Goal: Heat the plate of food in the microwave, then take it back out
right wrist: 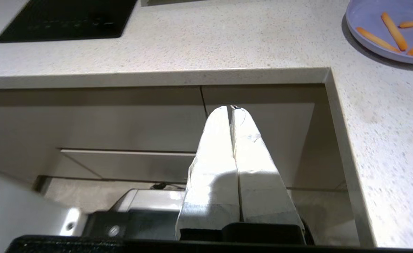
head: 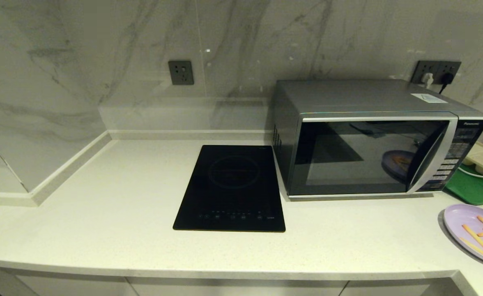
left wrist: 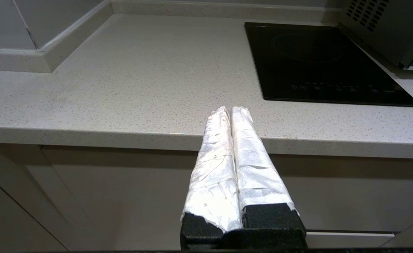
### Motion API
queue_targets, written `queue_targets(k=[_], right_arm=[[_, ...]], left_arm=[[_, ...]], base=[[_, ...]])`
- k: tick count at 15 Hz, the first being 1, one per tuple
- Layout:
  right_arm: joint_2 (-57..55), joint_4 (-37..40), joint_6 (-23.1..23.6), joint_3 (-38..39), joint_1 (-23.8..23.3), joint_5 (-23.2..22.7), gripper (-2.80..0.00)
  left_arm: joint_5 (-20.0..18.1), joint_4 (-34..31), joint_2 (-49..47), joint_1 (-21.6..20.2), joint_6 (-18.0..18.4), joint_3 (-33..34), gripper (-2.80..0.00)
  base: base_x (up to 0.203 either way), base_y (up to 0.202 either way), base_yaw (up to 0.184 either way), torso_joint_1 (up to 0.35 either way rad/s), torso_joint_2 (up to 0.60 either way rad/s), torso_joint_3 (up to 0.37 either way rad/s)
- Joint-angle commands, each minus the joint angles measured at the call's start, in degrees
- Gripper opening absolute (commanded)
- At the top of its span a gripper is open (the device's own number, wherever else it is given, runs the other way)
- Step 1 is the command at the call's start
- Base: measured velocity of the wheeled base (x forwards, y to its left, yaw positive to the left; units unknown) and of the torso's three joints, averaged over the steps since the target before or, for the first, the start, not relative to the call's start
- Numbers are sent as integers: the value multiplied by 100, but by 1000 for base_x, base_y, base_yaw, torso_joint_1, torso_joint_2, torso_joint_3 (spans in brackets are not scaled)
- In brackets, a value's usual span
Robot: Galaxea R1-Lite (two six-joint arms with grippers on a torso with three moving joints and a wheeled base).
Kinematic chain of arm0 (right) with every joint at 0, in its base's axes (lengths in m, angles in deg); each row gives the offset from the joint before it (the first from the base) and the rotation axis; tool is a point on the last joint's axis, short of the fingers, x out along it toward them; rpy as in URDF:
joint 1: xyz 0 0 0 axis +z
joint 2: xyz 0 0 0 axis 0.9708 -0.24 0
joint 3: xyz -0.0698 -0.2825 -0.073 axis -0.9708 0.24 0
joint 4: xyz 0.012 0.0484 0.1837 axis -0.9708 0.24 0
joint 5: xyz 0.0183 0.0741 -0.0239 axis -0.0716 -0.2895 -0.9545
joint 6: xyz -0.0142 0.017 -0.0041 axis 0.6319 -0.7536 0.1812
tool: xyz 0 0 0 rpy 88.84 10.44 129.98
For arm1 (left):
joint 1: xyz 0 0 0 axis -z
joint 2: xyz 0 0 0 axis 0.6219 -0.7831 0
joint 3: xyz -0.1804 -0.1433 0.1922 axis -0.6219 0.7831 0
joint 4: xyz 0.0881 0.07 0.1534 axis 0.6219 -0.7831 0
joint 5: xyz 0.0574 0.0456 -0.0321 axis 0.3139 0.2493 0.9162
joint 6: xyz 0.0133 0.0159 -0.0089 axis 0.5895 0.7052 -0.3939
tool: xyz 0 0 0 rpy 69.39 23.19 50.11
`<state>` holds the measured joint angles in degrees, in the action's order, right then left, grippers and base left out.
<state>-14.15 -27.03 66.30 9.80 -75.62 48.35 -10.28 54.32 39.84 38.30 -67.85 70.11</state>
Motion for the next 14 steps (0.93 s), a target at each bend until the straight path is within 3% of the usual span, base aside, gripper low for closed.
queue_targets(k=[1,3,7,9,14], right_arm=[[0,-1531,101,1272,0,80,-280],[0,-2917,297,2040,1,193,-280],[0,-3375,654,2454,2,583,-280],[-1,-3846,963,2605,4,560,-280],[-1,-3877,782,2624,-2,590,-280]], left_arm=[[2,4,0,-2,-6,1,-280],[2,4,0,-2,-6,1,-280],[2,4,0,-2,-6,1,-280],[2,4,0,-2,-6,1,-280],[2,4,0,-2,-6,1,-280]], base=[[0,0,0,0,0,0],[0,0,0,0,0,0],[0,0,0,0,0,0],[0,0,0,0,0,0],[0,0,0,0,0,0]])
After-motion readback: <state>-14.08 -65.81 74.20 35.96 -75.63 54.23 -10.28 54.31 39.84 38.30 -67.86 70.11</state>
